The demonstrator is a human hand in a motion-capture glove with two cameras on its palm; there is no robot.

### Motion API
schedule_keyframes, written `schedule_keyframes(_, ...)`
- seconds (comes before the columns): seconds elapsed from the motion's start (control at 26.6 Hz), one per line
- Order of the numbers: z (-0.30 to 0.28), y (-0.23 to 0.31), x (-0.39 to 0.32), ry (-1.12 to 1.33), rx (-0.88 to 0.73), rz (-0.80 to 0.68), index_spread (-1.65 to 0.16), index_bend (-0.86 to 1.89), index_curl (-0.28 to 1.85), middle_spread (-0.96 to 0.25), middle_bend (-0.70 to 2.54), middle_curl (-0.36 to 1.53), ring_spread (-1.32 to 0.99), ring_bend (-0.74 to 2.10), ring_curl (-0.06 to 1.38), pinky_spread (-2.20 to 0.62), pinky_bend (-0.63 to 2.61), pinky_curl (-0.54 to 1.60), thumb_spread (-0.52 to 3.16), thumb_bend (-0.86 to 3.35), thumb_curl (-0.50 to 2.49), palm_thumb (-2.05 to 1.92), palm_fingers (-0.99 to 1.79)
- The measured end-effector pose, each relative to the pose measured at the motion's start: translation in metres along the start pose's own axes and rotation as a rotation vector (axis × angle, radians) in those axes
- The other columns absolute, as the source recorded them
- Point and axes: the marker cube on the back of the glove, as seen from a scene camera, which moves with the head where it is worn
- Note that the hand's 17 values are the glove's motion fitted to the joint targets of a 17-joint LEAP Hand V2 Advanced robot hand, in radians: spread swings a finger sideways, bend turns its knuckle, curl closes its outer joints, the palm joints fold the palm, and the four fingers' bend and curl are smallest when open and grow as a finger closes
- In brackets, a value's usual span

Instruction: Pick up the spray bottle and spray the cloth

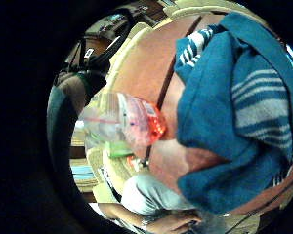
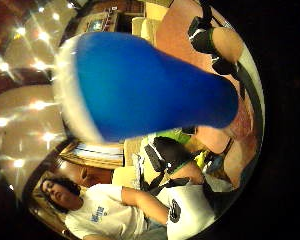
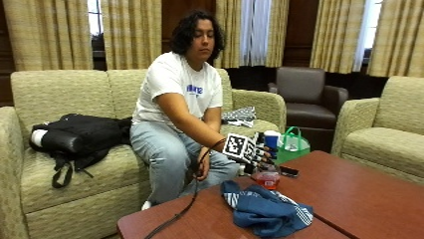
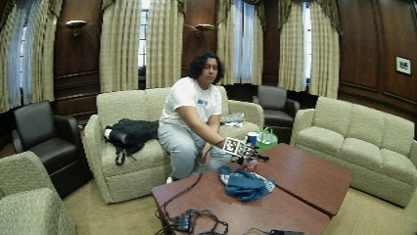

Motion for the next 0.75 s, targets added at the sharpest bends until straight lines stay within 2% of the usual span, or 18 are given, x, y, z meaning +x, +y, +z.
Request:
schedule_keyframes(0.3,-0.029,0.071,-0.005,0.140,-0.026,-0.103,-0.38,0.11,0.36,-0.19,0.24,0.38,-0.21,0.45,0.38,0.02,0.31,0.36,0.88,-0.05,0.53,0.57,0.76)
schedule_keyframes(0.6,-0.050,0.130,0.007,0.299,-0.143,-0.066,-0.40,0.14,0.34,-0.18,0.20,0.38,-0.20,0.37,0.36,0.06,0.27,0.36,0.93,-0.04,0.46,0.53,0.63)
schedule_keyframes(0.75,-0.054,0.141,0.009,0.360,-0.151,-0.079,-0.41,0.14,0.32,-0.18,0.20,0.37,-0.20,0.34,0.34,0.09,0.25,0.34,0.94,-0.04,0.44,0.51,0.62)
